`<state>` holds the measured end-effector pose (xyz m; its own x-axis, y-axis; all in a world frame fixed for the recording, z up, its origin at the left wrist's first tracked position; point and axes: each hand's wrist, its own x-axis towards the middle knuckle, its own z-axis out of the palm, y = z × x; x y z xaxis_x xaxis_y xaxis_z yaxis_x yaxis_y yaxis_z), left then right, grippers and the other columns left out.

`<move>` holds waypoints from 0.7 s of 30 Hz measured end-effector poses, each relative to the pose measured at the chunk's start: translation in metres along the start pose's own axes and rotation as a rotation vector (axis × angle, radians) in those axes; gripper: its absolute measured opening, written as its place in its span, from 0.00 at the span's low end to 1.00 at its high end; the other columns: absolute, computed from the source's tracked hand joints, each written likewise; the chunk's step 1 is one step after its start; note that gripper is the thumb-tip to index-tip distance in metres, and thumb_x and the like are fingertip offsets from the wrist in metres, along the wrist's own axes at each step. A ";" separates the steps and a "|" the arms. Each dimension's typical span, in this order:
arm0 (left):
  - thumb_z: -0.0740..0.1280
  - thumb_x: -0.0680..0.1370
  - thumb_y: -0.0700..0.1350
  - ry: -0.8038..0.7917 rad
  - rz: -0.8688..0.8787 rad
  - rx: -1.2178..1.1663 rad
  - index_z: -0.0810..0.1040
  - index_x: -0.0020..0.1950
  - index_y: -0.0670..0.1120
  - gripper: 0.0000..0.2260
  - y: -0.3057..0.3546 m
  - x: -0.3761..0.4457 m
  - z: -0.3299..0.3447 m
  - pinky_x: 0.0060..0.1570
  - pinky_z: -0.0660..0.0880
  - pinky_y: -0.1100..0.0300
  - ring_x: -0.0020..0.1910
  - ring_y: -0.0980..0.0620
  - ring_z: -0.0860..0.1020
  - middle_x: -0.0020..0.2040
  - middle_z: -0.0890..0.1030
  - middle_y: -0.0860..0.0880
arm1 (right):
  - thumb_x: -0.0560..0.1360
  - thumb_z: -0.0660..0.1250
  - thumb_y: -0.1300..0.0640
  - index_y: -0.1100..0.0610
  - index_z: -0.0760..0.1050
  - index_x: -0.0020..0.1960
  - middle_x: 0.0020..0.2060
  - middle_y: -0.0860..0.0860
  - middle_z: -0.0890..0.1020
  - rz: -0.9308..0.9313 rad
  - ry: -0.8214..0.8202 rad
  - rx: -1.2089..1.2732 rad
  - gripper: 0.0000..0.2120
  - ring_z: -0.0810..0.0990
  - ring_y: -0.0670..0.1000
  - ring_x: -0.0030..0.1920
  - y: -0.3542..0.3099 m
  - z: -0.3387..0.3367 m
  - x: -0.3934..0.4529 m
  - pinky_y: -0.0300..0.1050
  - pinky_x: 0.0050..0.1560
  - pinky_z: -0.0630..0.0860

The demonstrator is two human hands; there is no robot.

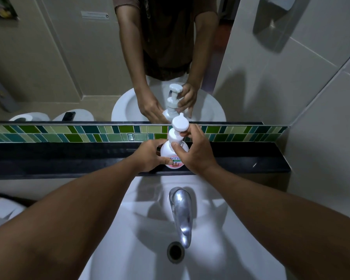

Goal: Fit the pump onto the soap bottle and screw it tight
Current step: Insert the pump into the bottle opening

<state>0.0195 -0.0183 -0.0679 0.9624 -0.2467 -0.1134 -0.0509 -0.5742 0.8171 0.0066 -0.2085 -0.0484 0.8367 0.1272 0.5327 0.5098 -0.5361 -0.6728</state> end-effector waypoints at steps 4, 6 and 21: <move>0.84 0.67 0.42 0.004 -0.002 -0.001 0.82 0.64 0.48 0.26 0.000 0.000 0.001 0.64 0.79 0.47 0.56 0.52 0.85 0.56 0.87 0.50 | 0.68 0.78 0.64 0.64 0.72 0.48 0.45 0.58 0.77 -0.031 -0.013 -0.044 0.16 0.77 0.57 0.43 0.002 -0.003 0.000 0.44 0.44 0.75; 0.84 0.67 0.42 0.003 -0.002 -0.003 0.82 0.64 0.48 0.27 -0.001 0.000 0.001 0.64 0.79 0.46 0.56 0.51 0.85 0.56 0.88 0.50 | 0.67 0.78 0.65 0.63 0.72 0.46 0.44 0.58 0.77 -0.036 -0.044 -0.061 0.15 0.77 0.57 0.43 0.004 -0.004 -0.001 0.47 0.44 0.74; 0.83 0.69 0.42 -0.008 0.008 -0.026 0.82 0.66 0.46 0.27 0.001 -0.002 0.001 0.62 0.78 0.55 0.56 0.51 0.84 0.57 0.87 0.50 | 0.68 0.77 0.51 0.58 0.76 0.68 0.60 0.54 0.74 0.233 -0.213 0.050 0.31 0.77 0.54 0.59 0.004 0.004 -0.013 0.52 0.66 0.74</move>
<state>0.0173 -0.0193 -0.0672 0.9599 -0.2575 -0.1113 -0.0514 -0.5515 0.8326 -0.0017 -0.2094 -0.0603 0.9525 0.1804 0.2455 0.3044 -0.5302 -0.7914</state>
